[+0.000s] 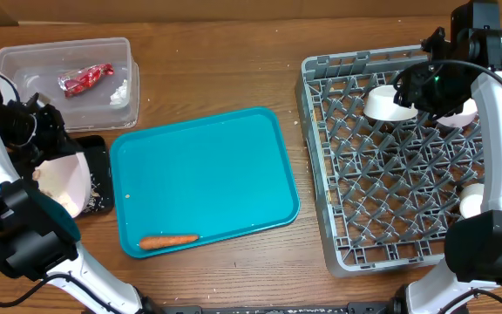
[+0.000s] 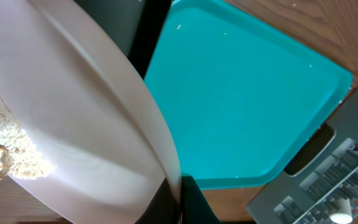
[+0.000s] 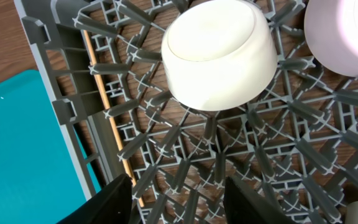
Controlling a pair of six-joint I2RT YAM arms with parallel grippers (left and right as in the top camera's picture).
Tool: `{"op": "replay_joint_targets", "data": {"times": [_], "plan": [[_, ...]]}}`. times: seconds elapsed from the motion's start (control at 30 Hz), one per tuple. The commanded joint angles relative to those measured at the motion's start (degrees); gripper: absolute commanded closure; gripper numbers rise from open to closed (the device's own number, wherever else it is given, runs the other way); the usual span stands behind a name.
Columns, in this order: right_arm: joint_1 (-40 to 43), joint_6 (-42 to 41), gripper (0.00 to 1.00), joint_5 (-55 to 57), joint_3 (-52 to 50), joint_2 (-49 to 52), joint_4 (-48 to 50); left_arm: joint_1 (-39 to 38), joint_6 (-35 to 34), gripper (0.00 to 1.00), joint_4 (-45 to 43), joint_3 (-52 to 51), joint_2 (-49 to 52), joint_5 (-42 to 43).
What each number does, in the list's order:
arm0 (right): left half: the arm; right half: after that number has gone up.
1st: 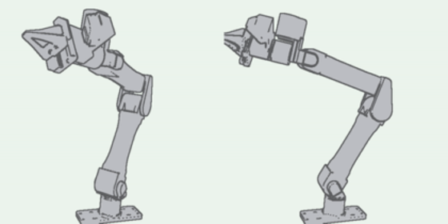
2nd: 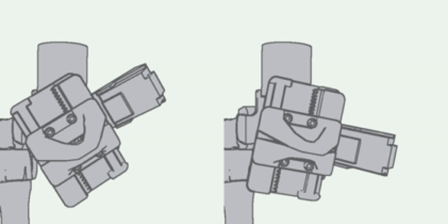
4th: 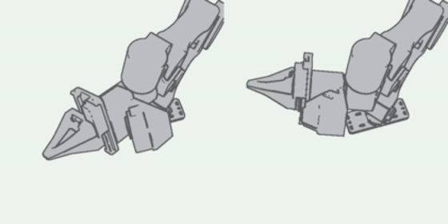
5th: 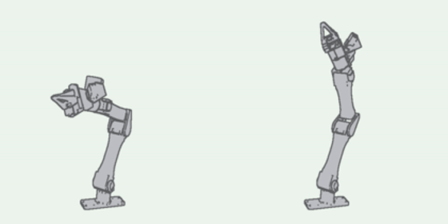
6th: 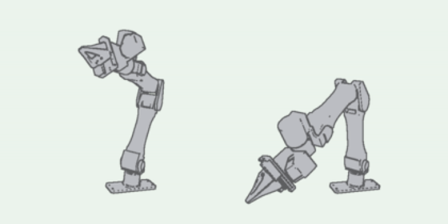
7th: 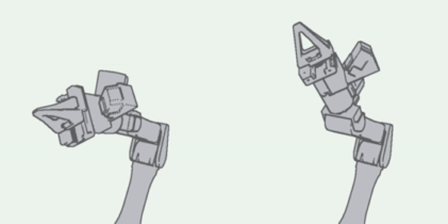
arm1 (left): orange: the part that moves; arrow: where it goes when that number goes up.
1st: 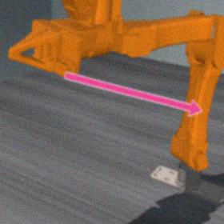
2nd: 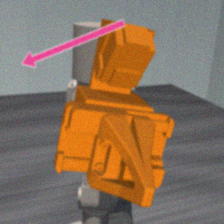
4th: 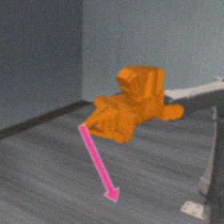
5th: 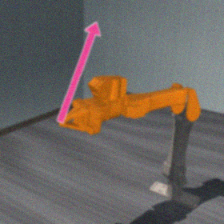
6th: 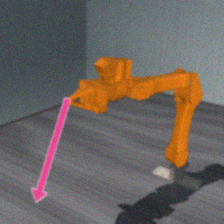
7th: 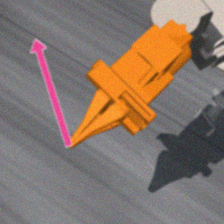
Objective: Sort waste into correct bins and load items into the dishwasher
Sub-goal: 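Tilt the plate with left gripper to dump shells onto black tray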
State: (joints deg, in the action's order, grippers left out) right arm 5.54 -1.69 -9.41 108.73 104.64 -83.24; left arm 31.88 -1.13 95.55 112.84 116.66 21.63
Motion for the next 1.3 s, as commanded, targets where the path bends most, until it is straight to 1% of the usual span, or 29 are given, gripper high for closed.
{"op": "replay_joint_targets", "data": {"times": [0.0,0.17,0.23,0.3,0.37,0.53,0.6,0.67,0.77,0.87,1.0,1.13,1.23,1.27], "plan": [[-0.11,0.20,0.50,0.39,0.85,-0.61,0.13,-0.22,-0.48,0.96,-0.13,-0.20,-2.03,-1.29],[-0.11,0.20,0.50,0.42,0.85,-0.61,-0.07,-0.22,-0.59,0.96,-1.62,-0.20,-2.03,-0.31],[-0.11,0.20,0.50,0.42,0.85,-0.61,-0.07,-0.22,2.84,0.96,-2.60,-0.20,-2.03,5.42],[-0.11,0.20,0.50,0.42,0.85,-0.61,-0.07,-0.22,5.40,0.96,-3.10,-0.20,-2.03,9.29],[-0.11,0.20,0.50,0.42,0.85,-0.61,-0.07,-0.22,7.65,0.96,-4.04,-0.20,-2.03,11.87],[-0.11,0.20,0.50,0.39,0.85,-0.61,-0.04,0.39,10.84,0.96,-6.21,-0.20,-2.03,15.76],[-0.11,0.22,0.50,0.42,0.85,-0.61,-0.07,0.76,16.00,0.96,-5.81,-0.20,-2.03,20.15],[-0.11,0.22,0.50,0.42,0.85,-0.61,-0.07,1.33,19.71,0.96,-5.33,-0.20,-2.03,23.71],[-0.11,0.22,0.50,0.42,0.85,-0.61,-0.07,2.16,24.06,0.96,-3.67,-0.20,-2.03,26.53],[-0.11,0.22,0.50,0.44,0.85,-0.59,-0.04,2.69,27.17,0.96,-1.73,-0.20,-2.03,26.86],[-0.11,0.22,0.50,0.44,0.85,-0.61,0.00,3.30,27.58,0.96,-0.63,-0.20,-2.03,26.64],[-0.11,0.22,0.50,0.44,0.85,-0.61,-0.07,4.02,29.59,0.96,1.29,-0.20,-2.03,26.47],[-0.11,0.22,0.50,0.44,0.85,-0.61,-0.07,4.26,30.53,0.96,0.90,-0.20,-2.03,27.36],[-0.11,0.22,0.50,0.44,0.85,-0.61,-0.07,4.26,29.38,0.96,1.18,-0.20,-2.03,27.69]]}}
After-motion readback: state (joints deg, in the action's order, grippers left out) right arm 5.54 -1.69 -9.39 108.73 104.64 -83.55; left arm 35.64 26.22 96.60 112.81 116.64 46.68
